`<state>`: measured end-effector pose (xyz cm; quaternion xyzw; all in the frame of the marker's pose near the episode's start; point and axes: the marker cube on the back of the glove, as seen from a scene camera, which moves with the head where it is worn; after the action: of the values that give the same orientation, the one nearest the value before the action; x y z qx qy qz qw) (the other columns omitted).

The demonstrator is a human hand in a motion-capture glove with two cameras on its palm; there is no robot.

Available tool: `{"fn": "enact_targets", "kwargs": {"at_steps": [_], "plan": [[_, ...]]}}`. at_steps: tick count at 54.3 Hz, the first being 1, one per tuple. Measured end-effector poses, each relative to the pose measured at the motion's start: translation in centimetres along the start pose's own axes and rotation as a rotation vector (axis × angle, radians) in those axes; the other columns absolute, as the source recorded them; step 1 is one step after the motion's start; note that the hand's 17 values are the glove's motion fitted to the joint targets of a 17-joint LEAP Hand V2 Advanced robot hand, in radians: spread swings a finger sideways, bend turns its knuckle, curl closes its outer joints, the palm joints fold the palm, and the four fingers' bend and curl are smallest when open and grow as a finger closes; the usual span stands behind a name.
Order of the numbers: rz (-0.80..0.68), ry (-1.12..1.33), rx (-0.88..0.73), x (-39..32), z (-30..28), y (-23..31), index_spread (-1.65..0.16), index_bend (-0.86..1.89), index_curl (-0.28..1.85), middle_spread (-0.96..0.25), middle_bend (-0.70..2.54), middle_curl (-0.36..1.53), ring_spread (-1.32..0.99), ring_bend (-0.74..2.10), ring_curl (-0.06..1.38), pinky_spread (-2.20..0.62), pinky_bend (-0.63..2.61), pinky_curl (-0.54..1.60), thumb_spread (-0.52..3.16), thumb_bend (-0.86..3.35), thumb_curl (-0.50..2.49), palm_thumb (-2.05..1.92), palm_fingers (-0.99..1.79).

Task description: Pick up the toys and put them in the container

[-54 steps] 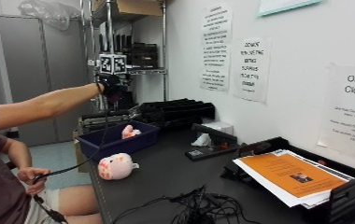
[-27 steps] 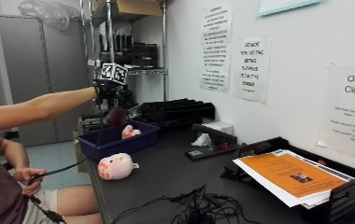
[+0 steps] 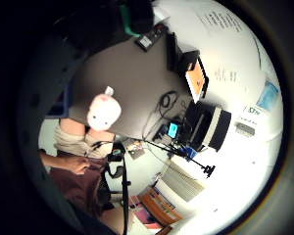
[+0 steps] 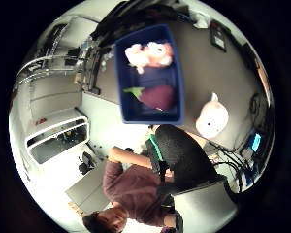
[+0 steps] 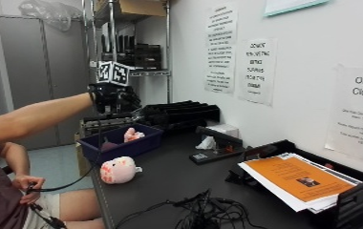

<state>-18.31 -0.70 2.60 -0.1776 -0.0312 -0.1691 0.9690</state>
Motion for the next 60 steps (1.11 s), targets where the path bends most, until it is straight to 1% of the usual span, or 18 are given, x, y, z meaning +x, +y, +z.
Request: {"fn": "enact_targets", "kwargs": {"at_steps": [10,18,20,23,25,28,29,30,34,35,36,37,39,40,41,46,54,60], "plan": [[0.021,0.002,-0.054,3.9,10.2,1.2,-0.21,0.06,0.26,0.08,0.07,0.29,0.05,0.34,0.38,0.06,1.14,0.34,1.27,-0.02,0.40,0.03,-0.36],[0.007,-0.094,-0.250,4.8,21.7,-0.4,-0.23,0.08,0.23,0.08,0.08,0.25,0.06,0.25,0.36,0.06,1.11,0.34,1.28,-0.01,0.39,0.05,-0.34],[0.006,-0.167,-0.237,4.7,24.5,-0.8,-0.23,0.05,0.22,0.08,0.05,0.23,0.07,0.23,0.36,0.06,1.14,0.34,1.26,-0.02,0.38,0.05,-0.38],[0.015,-0.222,-0.137,4.7,26.5,-1.2,-0.23,0.01,0.19,0.09,0.04,0.21,0.07,0.25,0.36,0.06,1.22,0.36,1.24,-0.01,0.38,0.06,-0.38],[0.023,-0.225,-0.062,4.5,26.6,-1.5,-0.24,0.06,0.19,0.09,0.05,0.19,0.07,0.37,0.39,0.04,1.22,0.36,1.25,0.03,0.40,0.15,-0.18],[0.026,-0.223,0.023,4.3,26.3,-1.9,-0.24,0.11,0.19,0.08,0.13,0.20,0.05,0.52,0.43,-0.01,1.19,0.36,1.27,0.06,0.42,0.22,0.03],[0.026,-0.221,0.051,4.2,26.2,-2.1,-0.25,0.10,0.19,0.09,0.10,0.19,0.05,0.49,0.41,0.01,1.21,0.36,1.26,0.05,0.41,0.21,-0.10],[0.026,-0.219,0.082,4.1,26.1,-2.4,-0.25,0.15,0.20,0.07,0.18,0.21,0.01,0.62,0.46,-0.06,1.18,0.35,1.29,0.08,0.43,0.27,0.15],[0.015,-0.218,0.185,3.9,25.6,-3.1,-0.25,0.17,0.19,0.00,0.24,0.23,-0.11,0.82,0.48,-0.16,1.16,0.33,1.32,0.12,0.46,0.34,0.49],[0.014,-0.220,0.202,3.9,25.4,-3.3,-0.25,0.16,0.19,-0.01,0.26,0.24,-0.13,0.84,0.49,-0.18,1.16,0.33,1.33,0.13,0.47,0.36,0.52],[0.017,-0.224,0.216,3.9,25.2,-3.5,-0.26,0.14,0.19,-0.04,0.32,0.26,-0.16,0.89,0.51,-0.20,1.21,0.35,1.28,0.17,0.50,0.45,0.64],[0.022,-0.230,0.225,4.0,25.0,-3.7,-0.26,0.15,0.19,-0.05,0.34,0.27,-0.18,0.91,0.52,-0.22,1.21,0.35,1.25,0.18,0.52,0.48,0.66],[0.031,-0.246,0.228,4.0,24.7,-4.1,-0.28,0.23,0.21,-0.10,0.41,0.30,-0.23,0.95,0.55,-0.24,1.23,0.36,1.15,0.19,0.57,0.55,0.80],[0.034,-0.255,0.222,4.1,24.6,-4.3,-0.29,0.23,0.21,-0.12,0.42,0.30,-0.24,0.96,0.56,-0.25,1.23,0.37,1.12,0.19,0.58,0.56,0.79],[0.035,-0.266,0.211,4.2,24.4,-4.4,-0.30,0.28,0.23,-0.14,0.48,0.33,-0.26,1.00,0.58,-0.26,1.21,0.37,1.09,0.20,0.60,0.59,0.88],[0.051,-0.308,0.171,5.4,22.8,-4.8,-0.34,0.40,0.28,-0.22,0.65,0.40,-0.32,1.06,0.63,-0.30,1.17,0.40,0.93,0.20,0.67,0.64,0.98],[0.096,-0.306,0.212,8.0,17.2,-4.6,-0.39,0.54,0.38,-0.31,0.81,0.51,-0.39,1.12,0.71,-0.33,1.19,0.44,0.74,0.19,0.76,0.68,0.91],[0.119,-0.249,0.258,9.5,11.2,-3.7,-0.41,0.61,0.45,-0.35,0.88,0.58,-0.43,1.16,0.74,-0.34,1.23,0.48,0.63,0.18,0.82,0.69,0.84]]}}
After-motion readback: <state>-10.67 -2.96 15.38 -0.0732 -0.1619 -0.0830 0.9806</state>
